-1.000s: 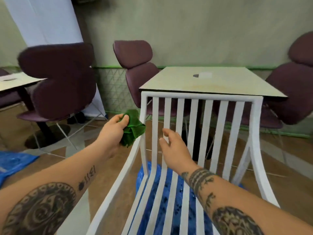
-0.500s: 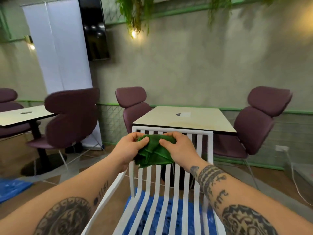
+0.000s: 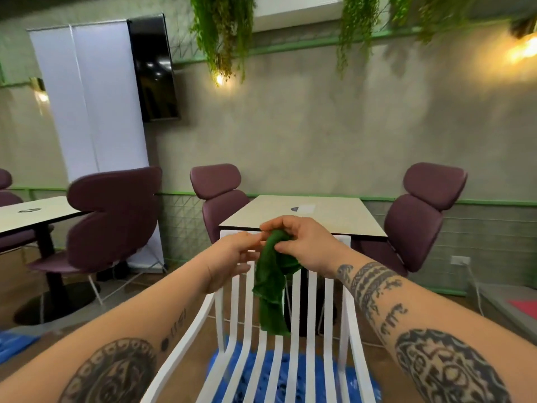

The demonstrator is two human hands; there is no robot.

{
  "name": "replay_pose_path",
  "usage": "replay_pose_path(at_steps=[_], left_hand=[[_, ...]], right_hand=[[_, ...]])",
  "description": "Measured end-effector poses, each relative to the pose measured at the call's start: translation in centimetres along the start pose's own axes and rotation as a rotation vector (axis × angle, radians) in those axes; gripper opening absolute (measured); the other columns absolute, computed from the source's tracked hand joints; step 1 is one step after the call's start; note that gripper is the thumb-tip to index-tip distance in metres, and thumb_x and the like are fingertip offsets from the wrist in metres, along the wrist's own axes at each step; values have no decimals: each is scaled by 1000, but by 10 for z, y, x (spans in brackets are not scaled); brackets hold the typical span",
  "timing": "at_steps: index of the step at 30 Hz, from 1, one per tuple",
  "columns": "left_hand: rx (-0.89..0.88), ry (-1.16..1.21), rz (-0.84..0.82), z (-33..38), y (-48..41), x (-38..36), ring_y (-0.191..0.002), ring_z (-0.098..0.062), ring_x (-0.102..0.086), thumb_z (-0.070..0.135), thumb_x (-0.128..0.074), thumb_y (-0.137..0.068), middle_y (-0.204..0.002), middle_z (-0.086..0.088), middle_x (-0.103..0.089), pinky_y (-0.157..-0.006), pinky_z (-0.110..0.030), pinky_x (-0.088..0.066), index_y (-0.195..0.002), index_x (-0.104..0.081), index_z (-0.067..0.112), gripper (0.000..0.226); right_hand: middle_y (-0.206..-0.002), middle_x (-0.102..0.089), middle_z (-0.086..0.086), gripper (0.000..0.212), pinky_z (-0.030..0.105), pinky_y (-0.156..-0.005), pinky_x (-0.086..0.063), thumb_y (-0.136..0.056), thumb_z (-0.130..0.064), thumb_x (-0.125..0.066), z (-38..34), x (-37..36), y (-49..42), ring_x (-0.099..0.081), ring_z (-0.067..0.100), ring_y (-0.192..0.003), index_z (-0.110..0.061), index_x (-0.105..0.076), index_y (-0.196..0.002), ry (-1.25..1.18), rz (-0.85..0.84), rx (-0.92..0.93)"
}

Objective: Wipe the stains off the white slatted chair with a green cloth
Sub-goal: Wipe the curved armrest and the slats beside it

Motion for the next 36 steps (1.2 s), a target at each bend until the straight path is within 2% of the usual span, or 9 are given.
replay_pose_path(at_steps=[3, 7, 13, 15, 19, 22, 28, 33, 36], left_hand=[[42, 312, -112, -12, -14, -30, -115, -36, -66, 38, -49, -100, -124, -18, -69, -102, -50, -50, -132, -63, 15, 42], [-26, 386, -63, -22, -56, -43, -113, -34, -67, 33, -50, -104, -123, -18, -70, -99, -47, -52, -129, -65, 11, 36], [-33, 319, 58, -46, -153, -34, -76, -19, -69, 23, -60, -100, -85, -7, -70, -64, -31, -56, -94, -60, 14, 11], [-7, 309, 55, -55, -186, -27, -77, -20, -67, 17, -61, -99, -87, -8, -67, -67, -31, -57, -100, -58, 12, 6], [64, 263, -3, -66, -245, -8, -109, -32, -69, 13, -68, -94, -122, -18, -68, -97, -42, -56, -131, -55, 13, 39], [88, 113, -82, -62, -280, -5, -110, -30, -70, 18, -73, -92, -122, -15, -69, -98, -43, -55, -131, -59, 18, 42], [42, -32, -122, -20, -322, -38, -87, -30, -73, 32, -82, -75, -93, -16, -75, -77, -40, -59, -97, -73, 14, 30], [90, 28, -260, 7, -340, -109, -87, -23, -72, 35, -84, -66, -96, -4, -74, -72, -31, -56, -95, -71, 19, 36], [120, -27, -325, 8, -346, -163, -67, -24, -63, 25, -83, -78, -75, -6, -63, -56, -32, -51, -84, -59, 16, 27]], right_hand=[[-121, -72, 2, 48, 23, -99, -53, -91, 14, -56, -5, 13, -10, -68, 10, -113, -11, -62, -132, -8, 4, 47], [-115, -72, -5, 40, 18, -98, -51, -89, 2, -69, 24, 48, -29, -67, 3, -107, -16, -67, -124, 103, 166, 13], [-88, -75, -12, 16, 26, -82, -59, -89, -15, -72, 111, 89, -73, -71, 5, -84, -30, -74, -92, 156, 383, -65], [-86, -74, -10, 11, 27, -78, -58, -89, -16, -71, 136, 99, -97, -69, 9, -82, -27, -73, -90, 172, 365, -103], [-94, -70, -7, 6, 27, -78, -50, -92, -27, -68, 176, 105, -148, -64, 8, -88, -22, -66, -94, 278, 108, -192], [-84, -67, -8, 10, 29, -73, -49, -89, -29, -70, 190, 120, -172, -61, 8, -77, -23, -63, -86, 280, -41, -246], [-62, -54, -9, 16, 26, -58, -38, -75, -33, -68, 199, 186, -168, -50, 6, -57, -22, -57, -76, 151, -12, -348], [-80, -69, -8, 12, 23, -66, -49, -87, -24, -75, 208, 258, -118, -64, 4, -72, -21, -64, -92, 81, 73, -458], [-90, -75, -5, 16, 22, -71, -55, -86, -23, -79, 221, 302, -69, -72, 7, -82, -20, -69, -98, 33, 128, -580]])
Point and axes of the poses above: each hand's wrist, its own y-axis away from the middle knuckle, its own x-axis out of the back of the hand, z = x × y, the point moved 9 cm from there along -y, towards the middle knuckle
